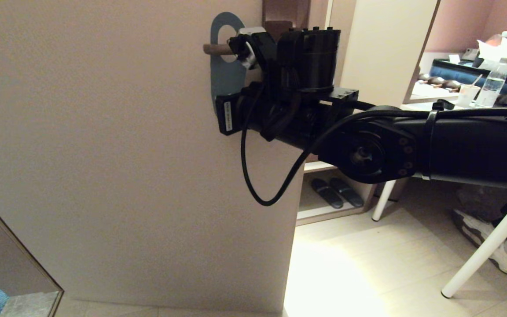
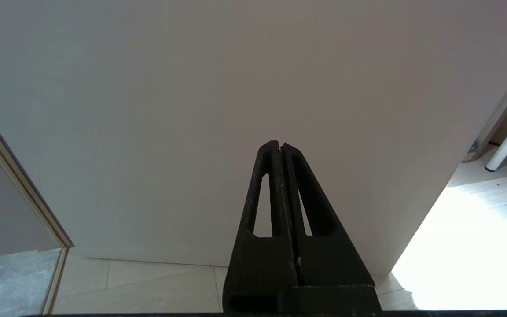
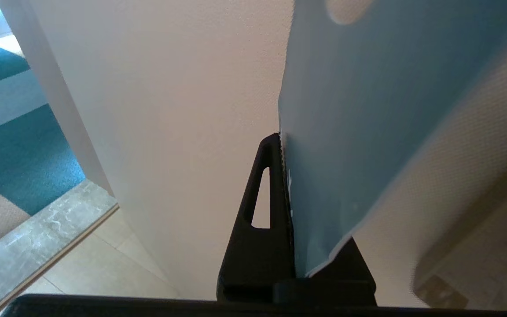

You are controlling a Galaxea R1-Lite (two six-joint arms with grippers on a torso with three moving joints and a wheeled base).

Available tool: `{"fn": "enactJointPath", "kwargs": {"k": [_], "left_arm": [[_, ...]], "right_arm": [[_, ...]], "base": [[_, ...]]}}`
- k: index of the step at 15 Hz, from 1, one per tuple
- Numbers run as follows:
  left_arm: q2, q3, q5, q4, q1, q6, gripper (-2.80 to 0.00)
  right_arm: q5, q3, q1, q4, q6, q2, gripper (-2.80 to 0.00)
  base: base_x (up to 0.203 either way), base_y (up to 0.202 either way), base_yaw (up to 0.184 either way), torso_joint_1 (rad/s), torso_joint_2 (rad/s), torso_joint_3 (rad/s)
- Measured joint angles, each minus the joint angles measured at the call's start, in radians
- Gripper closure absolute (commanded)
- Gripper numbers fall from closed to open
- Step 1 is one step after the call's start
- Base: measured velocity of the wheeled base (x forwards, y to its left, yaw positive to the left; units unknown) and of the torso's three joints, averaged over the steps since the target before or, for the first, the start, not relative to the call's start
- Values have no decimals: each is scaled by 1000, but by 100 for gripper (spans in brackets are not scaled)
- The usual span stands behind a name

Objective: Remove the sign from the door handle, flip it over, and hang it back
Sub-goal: Take down the sign

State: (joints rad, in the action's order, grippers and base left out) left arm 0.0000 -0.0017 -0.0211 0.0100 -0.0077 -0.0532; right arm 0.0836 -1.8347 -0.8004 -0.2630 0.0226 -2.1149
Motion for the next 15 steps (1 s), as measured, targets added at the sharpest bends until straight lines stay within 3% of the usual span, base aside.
{"fn": "enactJointPath", "kwargs": {"k": [4, 15], "left_arm": [[0, 0, 0, 0, 0, 0, 0], [0, 0, 0, 0, 0, 0, 0]], "right_arm": [[25, 3, -18, -59, 0, -22, 0], [28, -2, -34, -59, 3, -46, 0]], "base": [[0, 0, 0, 0, 0, 0], [0, 0, 0, 0, 0, 0]]}}
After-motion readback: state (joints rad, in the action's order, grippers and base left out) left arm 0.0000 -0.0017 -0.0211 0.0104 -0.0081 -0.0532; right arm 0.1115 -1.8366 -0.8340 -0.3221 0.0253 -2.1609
